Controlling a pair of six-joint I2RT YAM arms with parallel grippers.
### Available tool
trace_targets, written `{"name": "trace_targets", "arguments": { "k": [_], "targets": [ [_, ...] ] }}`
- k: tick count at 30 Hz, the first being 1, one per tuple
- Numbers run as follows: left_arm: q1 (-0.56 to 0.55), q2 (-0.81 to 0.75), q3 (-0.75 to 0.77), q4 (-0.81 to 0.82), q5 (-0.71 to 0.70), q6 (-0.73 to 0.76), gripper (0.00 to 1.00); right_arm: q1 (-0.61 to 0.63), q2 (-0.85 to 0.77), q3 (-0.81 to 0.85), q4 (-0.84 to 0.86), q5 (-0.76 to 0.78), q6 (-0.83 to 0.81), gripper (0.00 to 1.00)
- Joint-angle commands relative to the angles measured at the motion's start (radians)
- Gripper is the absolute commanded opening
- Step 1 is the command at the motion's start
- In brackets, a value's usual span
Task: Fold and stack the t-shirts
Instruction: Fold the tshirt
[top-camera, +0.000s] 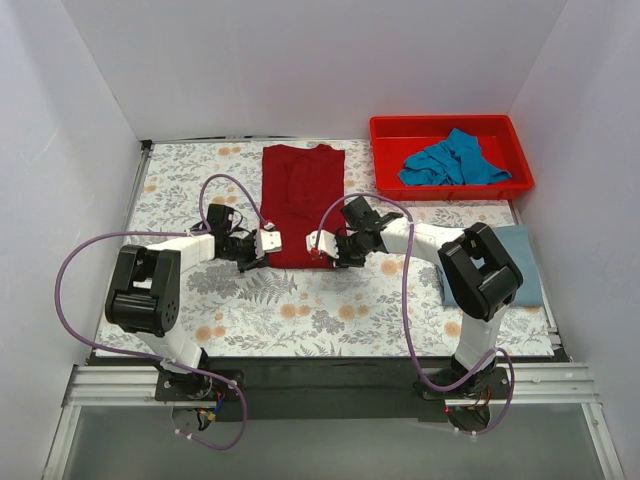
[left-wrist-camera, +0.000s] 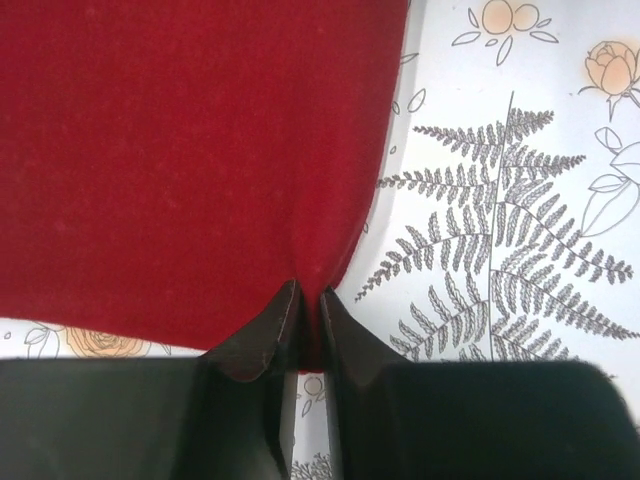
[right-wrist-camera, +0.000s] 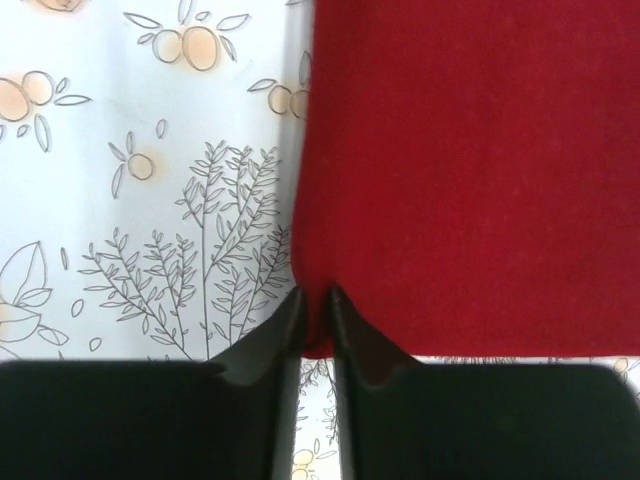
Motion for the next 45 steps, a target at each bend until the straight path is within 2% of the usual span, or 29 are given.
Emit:
{"name": "trace_targets", "arguments": {
  "k": [1,2,3,7,16,21,24,29,32,35,39,45],
  "targets": [
    [-0.007,-0.016,0.001,-0.076,-0.044,-0.004,0.07,0.007,0.03,-0.024,-0.014,0.069,-0.005,0.19],
    [-0.006,-0.025,0.006,-0.082,-0.036,-0.01,0.04,0.007,0.025,-0.021,-0.005,0.081,-0.003,0.02],
    [-0.007,-0.036,0.014,-0.091,-0.032,-0.022,0.01,0.005,0.019,-0.013,-0.005,0.101,0.001,0.01],
    [-0.007,-0.085,0.109,-0.165,-0.016,-0.091,0.0,-0.018,-0.05,0.073,-0.034,0.103,0.043,0.01],
    [0.004,-0.215,0.241,-0.272,-0.018,-0.119,0.0,-0.041,-0.169,0.269,-0.208,0.076,0.038,0.01],
    [0.0,-0.312,0.256,-0.375,0.005,-0.105,0.0,-0.029,-0.241,0.259,-0.302,0.07,0.037,0.01],
    [-0.007,-0.404,0.218,-0.453,0.031,-0.114,0.0,0.022,-0.342,0.19,-0.357,0.072,0.032,0.01],
    [-0.023,-0.555,0.205,-0.724,0.128,-0.079,0.0,0.114,-0.475,0.139,-0.472,0.051,0.064,0.01],
    [-0.023,-0.625,0.225,-0.779,0.145,-0.153,0.0,0.123,-0.505,0.177,-0.531,0.049,0.071,0.01],
    [-0.023,-0.599,0.288,-0.775,0.145,-0.211,0.0,0.12,-0.469,0.234,-0.566,0.053,0.038,0.01],
    [-0.015,-0.455,0.362,-0.771,0.119,-0.2,0.0,0.099,-0.369,0.282,-0.569,0.032,0.0,0.01],
    [0.017,-0.318,0.417,-0.634,0.079,-0.187,0.0,-0.014,-0.175,0.45,-0.571,-0.02,-0.069,0.01]
  ]
}}
